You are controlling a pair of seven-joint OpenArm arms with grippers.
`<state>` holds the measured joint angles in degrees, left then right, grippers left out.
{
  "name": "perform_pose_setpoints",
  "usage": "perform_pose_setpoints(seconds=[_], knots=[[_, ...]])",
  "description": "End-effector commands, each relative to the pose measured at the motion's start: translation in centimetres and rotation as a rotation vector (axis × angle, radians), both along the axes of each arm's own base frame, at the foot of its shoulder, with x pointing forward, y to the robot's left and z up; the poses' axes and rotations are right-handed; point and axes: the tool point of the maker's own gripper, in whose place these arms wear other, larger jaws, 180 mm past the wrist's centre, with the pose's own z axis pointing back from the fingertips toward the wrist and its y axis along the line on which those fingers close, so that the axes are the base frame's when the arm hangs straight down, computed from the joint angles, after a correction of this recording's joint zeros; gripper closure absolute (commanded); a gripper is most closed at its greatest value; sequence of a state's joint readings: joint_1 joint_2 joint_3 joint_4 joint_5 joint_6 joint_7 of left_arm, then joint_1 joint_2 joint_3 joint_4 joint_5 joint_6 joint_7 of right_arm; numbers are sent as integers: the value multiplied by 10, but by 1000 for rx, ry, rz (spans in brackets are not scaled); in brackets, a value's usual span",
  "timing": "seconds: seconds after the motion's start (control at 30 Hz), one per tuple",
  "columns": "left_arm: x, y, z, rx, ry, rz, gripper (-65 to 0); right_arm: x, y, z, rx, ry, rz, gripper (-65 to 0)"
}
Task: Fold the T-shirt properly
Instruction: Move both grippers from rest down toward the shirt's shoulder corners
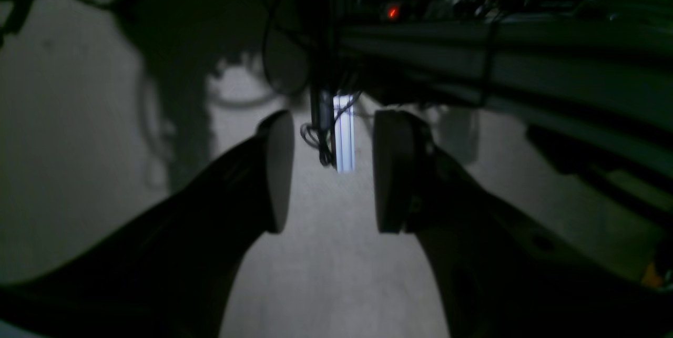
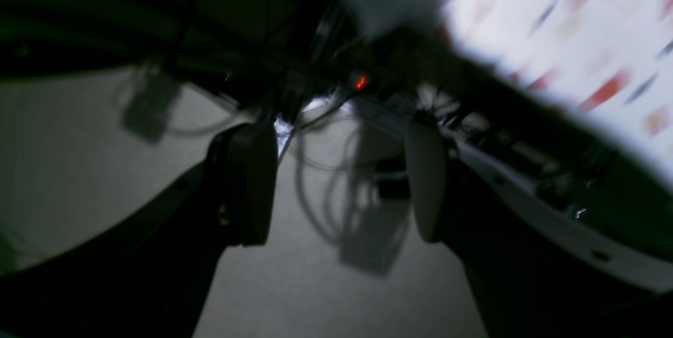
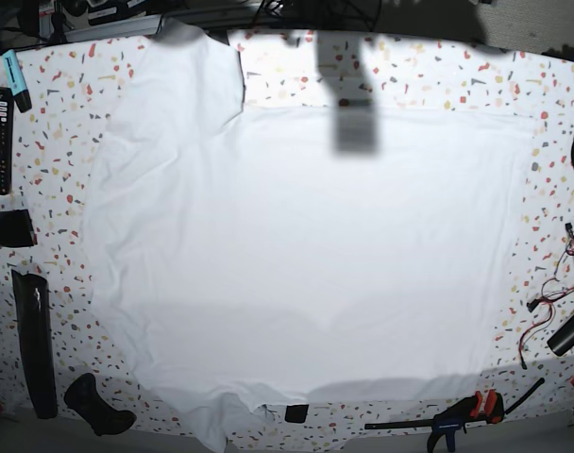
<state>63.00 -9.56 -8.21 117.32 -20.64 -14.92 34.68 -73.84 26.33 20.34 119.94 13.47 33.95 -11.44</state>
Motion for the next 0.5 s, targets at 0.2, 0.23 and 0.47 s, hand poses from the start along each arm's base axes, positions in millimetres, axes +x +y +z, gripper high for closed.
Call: perform_pose_setpoints(seconds=[0.2, 0.23, 0.47], knots=[[40, 1, 44, 73, -176, -119, -245, 34, 15, 44, 6, -149, 103, -381], [47, 2, 51, 89, -208, -148, -245, 42, 15, 47, 3, -178, 108, -381], [91, -1, 94, 180, -478, -409, -245, 81, 16, 53, -28, -286, 154, -381]])
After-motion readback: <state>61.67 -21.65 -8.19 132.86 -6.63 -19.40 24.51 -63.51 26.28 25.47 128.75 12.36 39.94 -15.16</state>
